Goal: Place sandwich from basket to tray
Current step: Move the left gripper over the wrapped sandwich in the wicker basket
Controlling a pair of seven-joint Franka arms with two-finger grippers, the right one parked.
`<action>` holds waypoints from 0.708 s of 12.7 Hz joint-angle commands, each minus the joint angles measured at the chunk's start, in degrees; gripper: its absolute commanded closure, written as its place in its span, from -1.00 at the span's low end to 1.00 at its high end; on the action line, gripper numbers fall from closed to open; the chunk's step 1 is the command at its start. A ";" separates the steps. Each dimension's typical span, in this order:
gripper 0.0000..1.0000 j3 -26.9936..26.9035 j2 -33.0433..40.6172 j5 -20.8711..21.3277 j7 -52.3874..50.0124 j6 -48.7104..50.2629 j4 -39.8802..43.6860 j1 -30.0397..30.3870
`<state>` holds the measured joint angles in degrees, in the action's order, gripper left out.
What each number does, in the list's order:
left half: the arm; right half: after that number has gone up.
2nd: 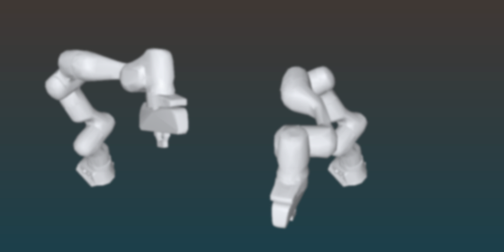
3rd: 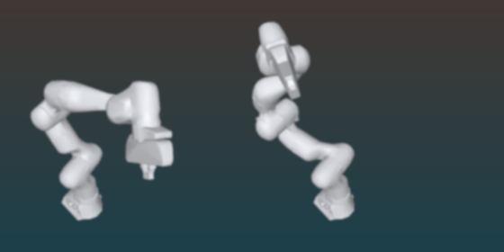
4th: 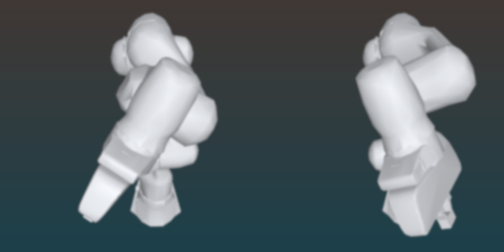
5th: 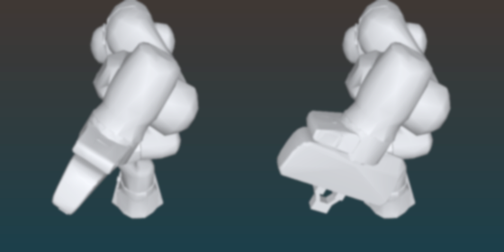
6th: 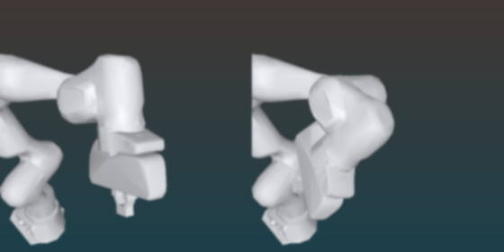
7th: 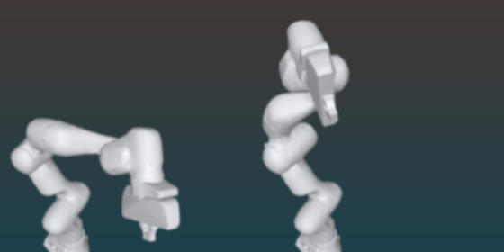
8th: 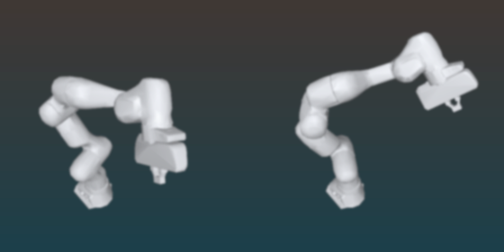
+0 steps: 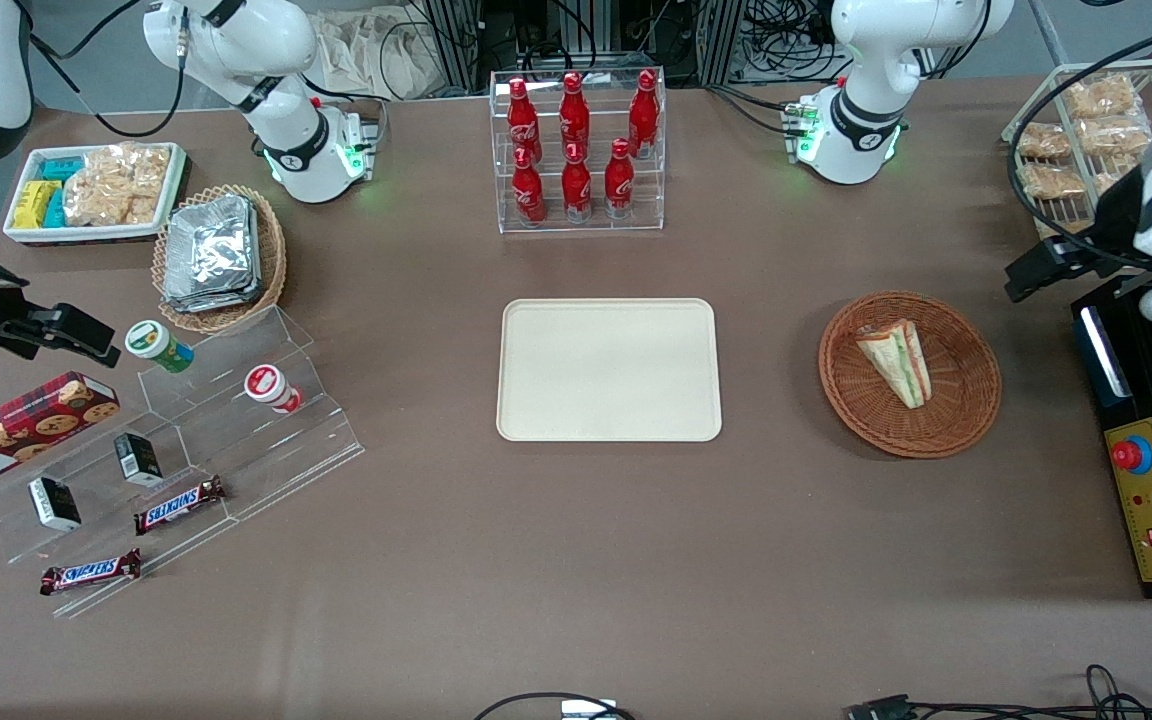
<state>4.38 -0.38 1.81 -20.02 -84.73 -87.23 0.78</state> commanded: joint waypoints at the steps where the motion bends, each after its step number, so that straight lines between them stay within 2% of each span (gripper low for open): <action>1: -1.00 -0.68 -0.14 -0.76 -0.55 1.15 0.40 0.28; 3: -1.00 -0.86 1.25 -0.76 -1.16 -0.77 -6.76 0.19; 7: -1.00 -1.04 16.17 -0.67 -1.25 -24.89 -40.49 0.28; 9: -1.00 -1.21 14.63 -0.67 -1.25 -30.38 -44.85 0.37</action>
<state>3.57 9.82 1.73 -20.73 -109.01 -122.97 1.07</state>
